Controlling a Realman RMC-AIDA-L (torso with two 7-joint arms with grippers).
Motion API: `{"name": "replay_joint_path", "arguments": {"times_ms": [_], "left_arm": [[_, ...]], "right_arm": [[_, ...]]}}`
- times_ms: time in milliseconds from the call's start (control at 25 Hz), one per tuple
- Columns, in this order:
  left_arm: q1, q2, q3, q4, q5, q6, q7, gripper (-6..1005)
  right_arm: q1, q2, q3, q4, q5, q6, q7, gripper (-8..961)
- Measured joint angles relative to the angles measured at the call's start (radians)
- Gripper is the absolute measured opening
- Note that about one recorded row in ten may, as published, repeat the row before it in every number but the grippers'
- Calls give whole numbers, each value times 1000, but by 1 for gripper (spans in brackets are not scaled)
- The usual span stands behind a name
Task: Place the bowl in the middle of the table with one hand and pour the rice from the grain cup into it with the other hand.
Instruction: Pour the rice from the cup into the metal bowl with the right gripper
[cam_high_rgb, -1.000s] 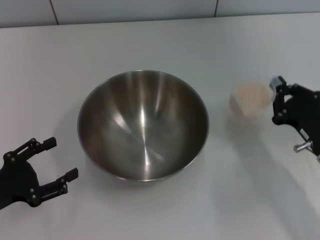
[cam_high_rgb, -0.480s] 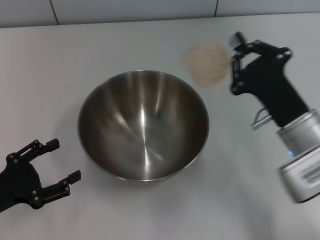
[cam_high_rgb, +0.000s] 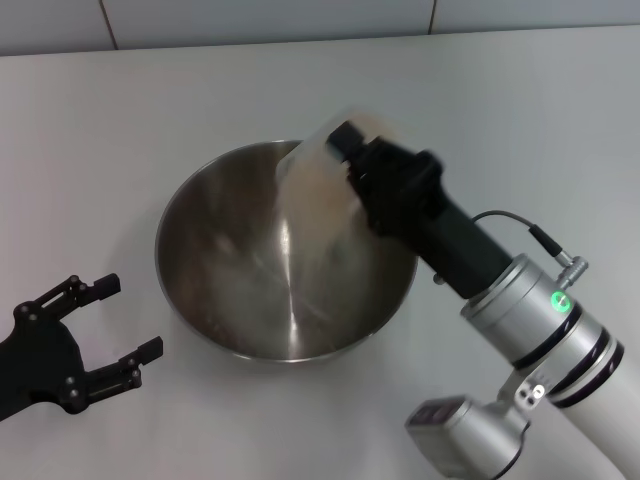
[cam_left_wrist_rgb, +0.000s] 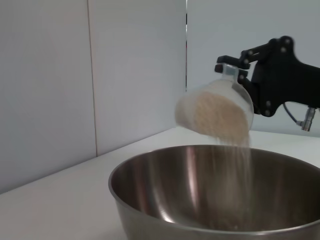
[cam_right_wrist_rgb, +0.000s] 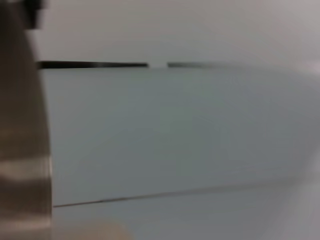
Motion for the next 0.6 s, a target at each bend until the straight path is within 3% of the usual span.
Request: {"name": "replay_joint_path", "arguments": {"times_ms": [120,160,600], "left_arm": [[-5,0,0,-2,0,0,0,862],[-7,0,0,-2,1,0,-2,862],[-21,-3,-1,3,26,-5,-22,862]], "right_arm": [[1,0,3,2,-69,8,-160,25],[3,0,4,5,-105,30,-295,25],[6,0,-20,42,-126,141,-950,30]]}}
